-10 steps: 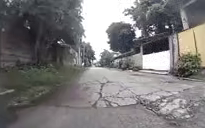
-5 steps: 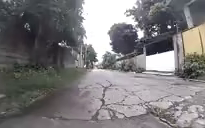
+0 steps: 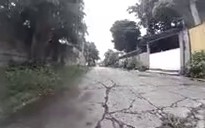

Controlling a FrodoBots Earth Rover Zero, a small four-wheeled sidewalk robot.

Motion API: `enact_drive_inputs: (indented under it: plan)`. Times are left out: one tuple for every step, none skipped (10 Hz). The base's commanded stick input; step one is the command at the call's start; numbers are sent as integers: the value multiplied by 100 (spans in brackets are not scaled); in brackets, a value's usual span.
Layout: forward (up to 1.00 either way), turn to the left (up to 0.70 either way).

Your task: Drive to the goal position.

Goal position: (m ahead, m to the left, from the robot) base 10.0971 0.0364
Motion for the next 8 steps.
enact_drive_inputs:
  plan:
    - [70, 0]
    - [70, 0]
    - [70, 0]
    - [70, 0]
    - [70, 0]
    - [70, 0]
    - [70, 0]
    - [70, 0]
